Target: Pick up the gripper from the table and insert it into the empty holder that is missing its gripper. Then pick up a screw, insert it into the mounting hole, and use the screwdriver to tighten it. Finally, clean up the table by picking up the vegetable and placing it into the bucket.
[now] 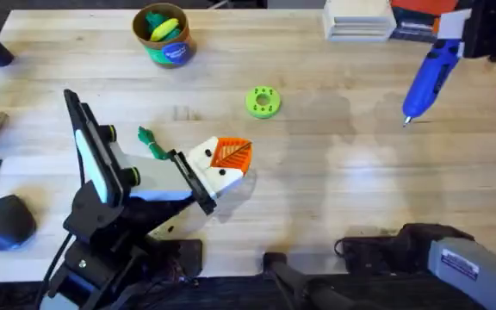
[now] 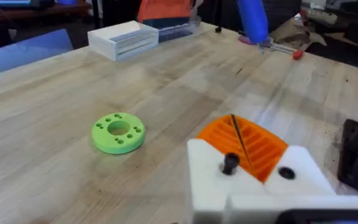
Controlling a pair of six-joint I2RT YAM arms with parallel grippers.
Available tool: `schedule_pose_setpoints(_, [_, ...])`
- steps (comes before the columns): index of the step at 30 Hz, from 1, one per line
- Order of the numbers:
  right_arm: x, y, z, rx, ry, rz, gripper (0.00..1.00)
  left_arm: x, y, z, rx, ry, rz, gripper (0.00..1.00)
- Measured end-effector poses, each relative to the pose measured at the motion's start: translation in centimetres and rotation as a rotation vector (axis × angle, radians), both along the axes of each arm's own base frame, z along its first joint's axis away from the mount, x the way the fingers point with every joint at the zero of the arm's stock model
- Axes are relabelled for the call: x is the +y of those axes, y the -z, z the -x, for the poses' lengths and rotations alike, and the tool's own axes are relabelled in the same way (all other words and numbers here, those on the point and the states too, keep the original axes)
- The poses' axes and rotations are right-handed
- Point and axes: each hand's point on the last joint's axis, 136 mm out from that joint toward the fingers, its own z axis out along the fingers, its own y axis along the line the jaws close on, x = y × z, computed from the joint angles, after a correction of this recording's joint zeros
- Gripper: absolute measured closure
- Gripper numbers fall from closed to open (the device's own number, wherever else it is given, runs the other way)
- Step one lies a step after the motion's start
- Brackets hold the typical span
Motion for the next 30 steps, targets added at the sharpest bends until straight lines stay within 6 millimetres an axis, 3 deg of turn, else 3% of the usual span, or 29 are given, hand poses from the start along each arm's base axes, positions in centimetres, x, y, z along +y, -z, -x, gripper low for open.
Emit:
schedule_pose_setpoints(3, [1.9,-0.8,0.4,-0.112,-0.027,-0.046,0.993,0.0,0.0,0.0,0.0,0.0,0.0,0.996])
schedule_pose_setpoints(8, [7.1,-2.9,1.2,-0.341,-0.156,-0.132,0.993,0.0,0.0,0.0,0.0,0.0,0.0,0.996])
schedule_pose_setpoints(9, [11.8,-3.2,2.0,-0.427,-0.289,-0.235,0.994,0.0,0.0,0.0,0.0,0.0,0.0,0.997])
schedule_pose_setpoints(16, [11.9,-3.2,2.0,-0.427,-0.29,-0.238,0.994,0.0,0.0,0.0,0.0,0.0,0.0,0.997])
schedule_pose_setpoints(18, [15.4,-5.9,1.5,-0.589,-0.363,-0.288,0.994,0.0,0.0,0.0,0.0,-0.001,0.0,0.997])
schedule_pose_setpoints(21, [23.4,-8.7,3.8,-0.677,-0.603,-0.438,0.994,0.0,0.0,-0.1,0.001,-0.004,0.0,0.997])
schedule_pose_setpoints(23, [26.2,-9.4,5.1,-0.695,-0.692,-0.497,0.994,0.0,0.0,0.0,0.001,-0.003,0.0,0.997])
schedule_pose_setpoints(26, [28.1,-9.4,5.7,-0.701,-0.743,-0.515,0.995,0.0,0.0,0.0,0.0,-0.003,0.0,0.997])
schedule_pose_setpoints(30, [28.7,-8.3,5.1,-0.685,-0.755,-0.474,0.995,0.0,0.0,0.0,0.0,-0.003,0.0,0.997])
